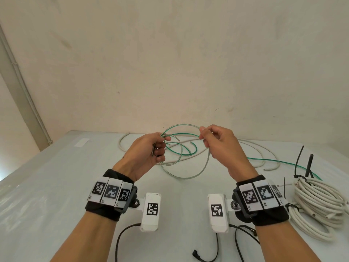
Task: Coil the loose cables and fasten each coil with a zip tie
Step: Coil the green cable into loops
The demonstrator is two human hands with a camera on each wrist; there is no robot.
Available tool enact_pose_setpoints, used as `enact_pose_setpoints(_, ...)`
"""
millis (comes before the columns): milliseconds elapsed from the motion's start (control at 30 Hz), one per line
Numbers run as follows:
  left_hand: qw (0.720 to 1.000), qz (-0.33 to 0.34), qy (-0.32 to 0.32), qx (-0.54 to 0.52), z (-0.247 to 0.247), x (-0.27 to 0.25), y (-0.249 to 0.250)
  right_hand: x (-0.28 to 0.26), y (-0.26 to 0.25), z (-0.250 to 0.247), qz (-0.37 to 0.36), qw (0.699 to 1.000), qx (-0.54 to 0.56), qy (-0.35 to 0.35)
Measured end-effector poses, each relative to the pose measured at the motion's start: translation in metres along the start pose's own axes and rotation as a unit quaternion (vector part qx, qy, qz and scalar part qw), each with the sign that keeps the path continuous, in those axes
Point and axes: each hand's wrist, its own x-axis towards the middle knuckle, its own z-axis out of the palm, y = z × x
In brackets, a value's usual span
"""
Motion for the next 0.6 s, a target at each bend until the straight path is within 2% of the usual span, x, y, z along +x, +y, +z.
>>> enact_pose_setpoints(133, 0.999, -0.01, 0.016, 0.034, 0.008, -0.001, -0.004, -0.005, -0.003, 0.008, -0.033, 0.988, -0.145, -0.049)
enact_pose_setpoints(233, 0.997, -0.018, 0.018, 0.073, 0.016, -0.003, -0.004, -0.007, -0.001, 0.016, -0.071, 0.975, -0.206, -0.027)
enact_pose_setpoints(333, 0.995, -0.008, -0.002, 0.098, 0.021, -0.005, -0.005, -0.008, -0.008, 0.02, -0.088, 0.984, -0.15, -0.042)
enact_pose_setpoints(400, 0.997, -0.005, -0.016, 0.08, 0.022, -0.006, -0.004, -0.01, -0.01, 0.022, -0.075, 0.99, -0.088, -0.077)
enact_pose_setpoints(600, 0.998, -0.012, -0.058, 0.006, 0.019, -0.011, 0.004, -0.012, -0.013, 0.018, -0.023, 0.994, -0.023, -0.106)
